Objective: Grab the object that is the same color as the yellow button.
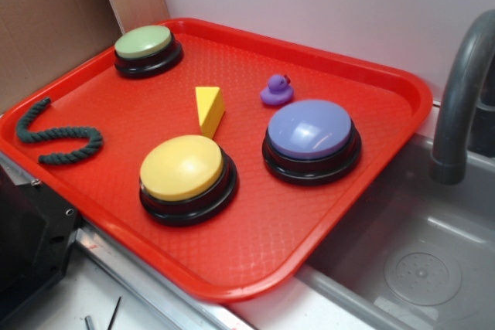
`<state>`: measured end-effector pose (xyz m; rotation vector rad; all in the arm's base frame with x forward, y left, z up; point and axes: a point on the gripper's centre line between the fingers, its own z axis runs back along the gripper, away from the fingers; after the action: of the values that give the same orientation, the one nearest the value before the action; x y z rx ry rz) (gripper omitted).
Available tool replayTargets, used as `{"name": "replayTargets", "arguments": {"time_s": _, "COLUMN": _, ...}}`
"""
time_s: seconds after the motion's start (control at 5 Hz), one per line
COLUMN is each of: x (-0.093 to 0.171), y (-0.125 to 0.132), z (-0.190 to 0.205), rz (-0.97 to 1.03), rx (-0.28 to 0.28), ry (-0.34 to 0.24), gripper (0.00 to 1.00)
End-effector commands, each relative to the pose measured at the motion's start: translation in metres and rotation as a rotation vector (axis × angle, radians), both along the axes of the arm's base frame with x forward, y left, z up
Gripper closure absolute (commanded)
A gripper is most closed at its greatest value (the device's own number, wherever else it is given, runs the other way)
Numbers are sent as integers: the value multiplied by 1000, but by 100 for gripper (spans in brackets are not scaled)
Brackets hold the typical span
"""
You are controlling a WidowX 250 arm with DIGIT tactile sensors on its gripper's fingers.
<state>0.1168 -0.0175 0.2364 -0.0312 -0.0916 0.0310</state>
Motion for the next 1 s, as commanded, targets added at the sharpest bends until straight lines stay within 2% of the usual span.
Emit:
{"name": "replayTargets", "arguments": {"time_s": 0.0, "x": 0, "y": 0, "z": 0, "rz": 0, "rx": 0, "ry": 0, "gripper": 0}}
{"name": "replayTargets", "arguments": {"time_s": 0.2, "x": 48, "y": -16, "z": -30, "rz": 250, "rx": -17, "ry": -10, "gripper": 0}}
{"name": "replayTargets", "arguments": {"time_s": 0.4, "x": 67, "y": -17, "z": -60, "rz": 508, "rx": -151, "ry": 105, "gripper": 0}}
{"name": "replayTargets", "arguments": {"time_s": 0.6, "x": 80, "y": 6, "z": -81, "rz": 754, "rx": -172, "ry": 43, "gripper": 0}}
{"name": "replayTargets", "arguments": {"time_s": 0.8, "x": 80, "y": 16, "z": -101, "rz": 1004, "rx": -165, "ry": 30, "gripper": 0}}
